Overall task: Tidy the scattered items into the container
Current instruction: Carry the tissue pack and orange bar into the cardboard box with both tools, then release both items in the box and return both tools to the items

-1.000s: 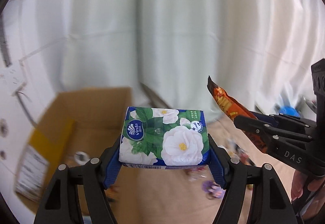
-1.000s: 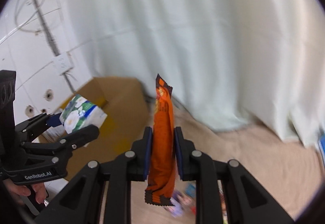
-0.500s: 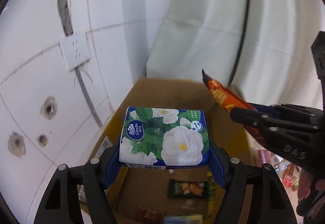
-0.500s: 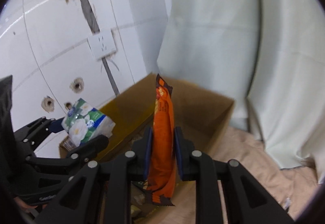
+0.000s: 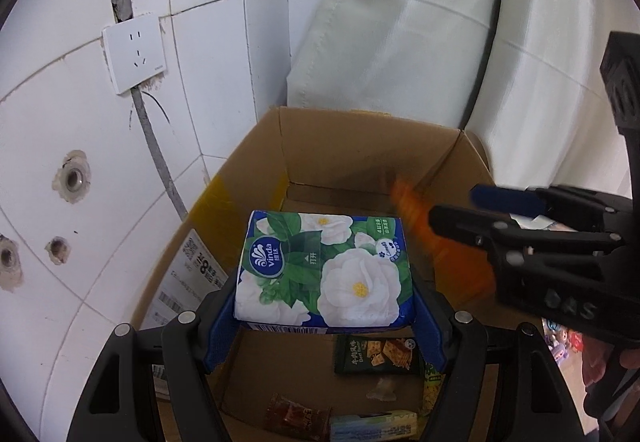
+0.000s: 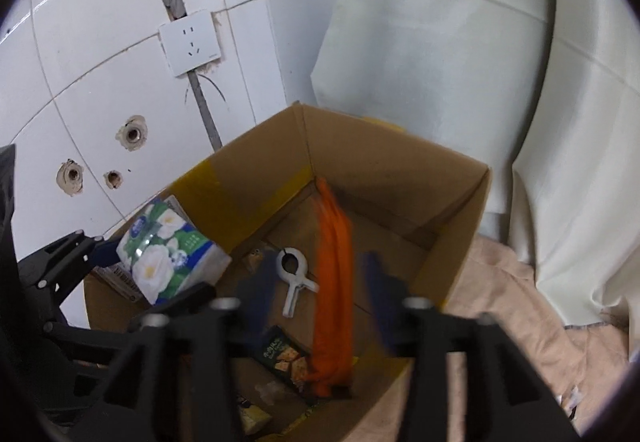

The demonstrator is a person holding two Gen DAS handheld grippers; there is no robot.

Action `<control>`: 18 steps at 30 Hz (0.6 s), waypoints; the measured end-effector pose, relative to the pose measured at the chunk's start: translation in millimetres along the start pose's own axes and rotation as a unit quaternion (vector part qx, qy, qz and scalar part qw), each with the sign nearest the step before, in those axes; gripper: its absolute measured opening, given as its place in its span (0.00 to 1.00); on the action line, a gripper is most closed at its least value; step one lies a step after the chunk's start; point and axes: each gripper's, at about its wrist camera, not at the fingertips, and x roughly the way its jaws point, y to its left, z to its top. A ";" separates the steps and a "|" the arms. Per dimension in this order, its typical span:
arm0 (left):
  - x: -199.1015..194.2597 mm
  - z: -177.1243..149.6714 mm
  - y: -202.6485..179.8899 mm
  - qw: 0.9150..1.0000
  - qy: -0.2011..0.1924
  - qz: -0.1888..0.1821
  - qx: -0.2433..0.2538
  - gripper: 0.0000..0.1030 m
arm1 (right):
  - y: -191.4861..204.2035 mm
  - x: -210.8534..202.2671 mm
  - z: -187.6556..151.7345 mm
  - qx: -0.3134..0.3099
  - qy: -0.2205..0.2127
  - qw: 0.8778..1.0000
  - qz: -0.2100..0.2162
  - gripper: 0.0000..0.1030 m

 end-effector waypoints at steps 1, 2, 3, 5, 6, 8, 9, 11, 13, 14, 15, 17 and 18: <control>0.9 -0.1 -0.4 1.000 0.003 -0.003 -0.001 0.72 | -1.4 -4.2 -0.1 0.003 -0.010 1.000 -0.002 0.66; 1.3 0.1 -0.7 1.000 0.004 -0.006 -0.005 0.72 | -3.3 -8.0 0.1 0.006 -0.016 1.000 -0.001 0.71; 0.4 0.4 -0.6 1.000 0.003 -0.008 -0.009 0.72 | -5.5 -11.2 0.3 0.009 -0.020 1.000 -0.003 0.73; 0.0 0.8 0.4 1.000 0.006 -0.012 -0.017 0.72 | -11.0 -18.5 0.5 0.018 -0.032 0.999 -0.012 0.76; 0.6 0.9 2.0 1.000 0.009 -0.013 -0.023 0.72 | -13.7 -21.4 0.6 0.021 -0.034 0.999 -0.017 0.77; 0.6 1.0 3.1 0.999 0.013 -0.014 -0.028 0.73 | -20.3 -29.3 0.2 0.029 -0.041 0.998 -0.023 0.78; -0.3 1.2 3.1 1.000 0.009 -0.012 -0.027 0.73 | -23.7 -33.5 -0.3 0.033 -0.045 0.998 -0.023 0.79; -2.2 1.2 0.6 1.000 0.003 0.004 -0.018 0.89 | -30.1 -42.1 -0.7 0.039 -0.052 0.997 -0.031 0.82; -2.1 1.8 -3.3 1.000 0.007 0.022 -0.004 1.00 | -35.1 -50.5 -1.2 0.042 -0.063 0.996 -0.042 0.86; -2.9 1.9 -5.0 1.000 0.007 0.027 -0.001 1.00 | -37.3 -53.9 -1.4 0.044 -0.067 0.996 -0.048 0.90; -4.9 2.1 -5.5 1.000 0.003 0.026 -0.002 1.00 | -39.0 -56.4 -1.6 0.044 -0.070 0.995 -0.055 0.92; -9.6 2.7 -5.7 1.000 -0.003 0.019 -0.005 1.00 | -42.5 -61.7 -2.5 0.043 -0.075 0.994 -0.067 0.92; -12.3 3.0 -6.4 1.000 -0.006 0.018 -0.005 1.00 | -44.5 -64.9 -3.6 0.043 -0.076 0.994 -0.072 0.92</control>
